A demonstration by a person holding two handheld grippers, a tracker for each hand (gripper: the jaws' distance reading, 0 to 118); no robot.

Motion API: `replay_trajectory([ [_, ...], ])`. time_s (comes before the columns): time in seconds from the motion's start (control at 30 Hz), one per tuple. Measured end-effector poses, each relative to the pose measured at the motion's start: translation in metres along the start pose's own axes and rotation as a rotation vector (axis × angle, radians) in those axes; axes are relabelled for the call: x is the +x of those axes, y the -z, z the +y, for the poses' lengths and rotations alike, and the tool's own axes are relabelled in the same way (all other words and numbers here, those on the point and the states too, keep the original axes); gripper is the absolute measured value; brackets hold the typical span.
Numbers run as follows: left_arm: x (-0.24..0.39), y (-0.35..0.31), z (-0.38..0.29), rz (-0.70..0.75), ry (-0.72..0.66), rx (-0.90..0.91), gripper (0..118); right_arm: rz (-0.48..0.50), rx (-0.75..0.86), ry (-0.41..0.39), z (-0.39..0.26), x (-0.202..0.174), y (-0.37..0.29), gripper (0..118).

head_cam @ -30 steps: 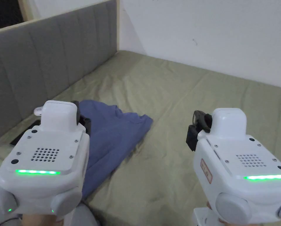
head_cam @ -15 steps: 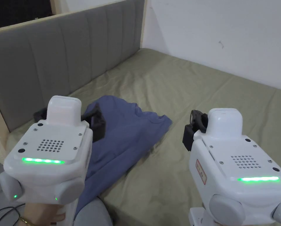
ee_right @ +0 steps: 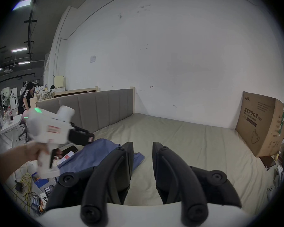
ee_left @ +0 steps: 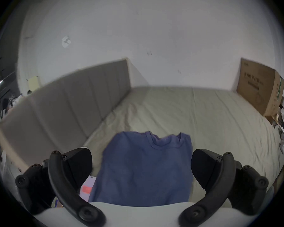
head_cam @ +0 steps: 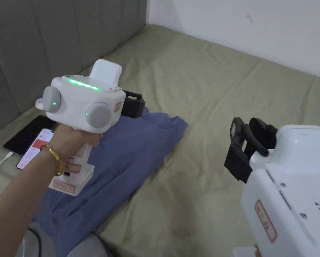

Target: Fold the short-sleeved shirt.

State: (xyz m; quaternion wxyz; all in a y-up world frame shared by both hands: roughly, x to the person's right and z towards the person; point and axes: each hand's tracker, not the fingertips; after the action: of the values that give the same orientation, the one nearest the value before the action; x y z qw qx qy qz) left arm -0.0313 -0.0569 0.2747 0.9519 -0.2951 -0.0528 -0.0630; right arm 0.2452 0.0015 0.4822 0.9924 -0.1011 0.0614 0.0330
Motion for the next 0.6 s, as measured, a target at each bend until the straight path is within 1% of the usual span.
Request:
replay_trajectory([
  [0.03,0.001,0.03,0.004,-0.029,0.003,-0.054,118,-0.005,-0.005,0.005,0.0,0.004,0.004,23],
  [0.07,0.002,0.059,0.004,-0.068,-0.031,-0.116,118,-0.015,-0.009,0.012,-0.001,0.007,0.007,18],
  [0.1,0.004,0.082,0.006,-0.072,-0.033,-0.158,118,-0.023,-0.009,0.015,-0.002,0.009,0.01,8],
  [0.13,0.007,0.114,0.002,-0.058,-0.034,-0.245,118,-0.039,-0.009,0.023,-0.003,0.013,0.013,3],
  [0.17,0.009,0.139,-0.001,-0.065,-0.035,-0.301,118,-0.054,-0.01,0.027,-0.004,0.016,0.016,0],
  [0.27,0.013,0.189,-0.015,-0.086,-0.064,-0.404,117,-0.075,-0.029,0.04,-0.009,0.029,0.022,0],
  [0.37,0.014,0.221,-0.022,-0.105,-0.109,-0.479,115,-0.108,-0.064,0.054,-0.015,0.041,0.029,0],
  [0.4,0.016,0.224,-0.026,-0.121,-0.108,-0.505,112,-0.119,-0.069,0.06,-0.018,0.044,0.032,0],
  [0.43,0.02,0.23,-0.029,-0.138,-0.096,-0.536,104,-0.124,-0.078,0.064,-0.021,0.048,0.034,0],
  [0.47,0.023,0.235,-0.031,-0.133,-0.063,-0.544,90,-0.13,-0.089,0.069,-0.024,0.051,0.036,0],
  [0.5,0.027,0.237,-0.034,-0.148,-0.054,-0.569,63,-0.136,-0.098,0.071,-0.026,0.053,0.038,0],
  [0.53,0.034,0.231,-0.037,-0.163,-0.043,-0.599,58,-0.141,-0.108,0.074,-0.029,0.056,0.039,0],
  [0.57,0.035,0.227,-0.032,-0.136,-0.039,-0.556,52,-0.146,-0.114,0.079,-0.031,0.057,0.04,0],
  [0.6,0.033,0.226,-0.027,-0.123,-0.042,-0.53,25,-0.149,-0.118,0.084,-0.032,0.059,0.039,0],
])
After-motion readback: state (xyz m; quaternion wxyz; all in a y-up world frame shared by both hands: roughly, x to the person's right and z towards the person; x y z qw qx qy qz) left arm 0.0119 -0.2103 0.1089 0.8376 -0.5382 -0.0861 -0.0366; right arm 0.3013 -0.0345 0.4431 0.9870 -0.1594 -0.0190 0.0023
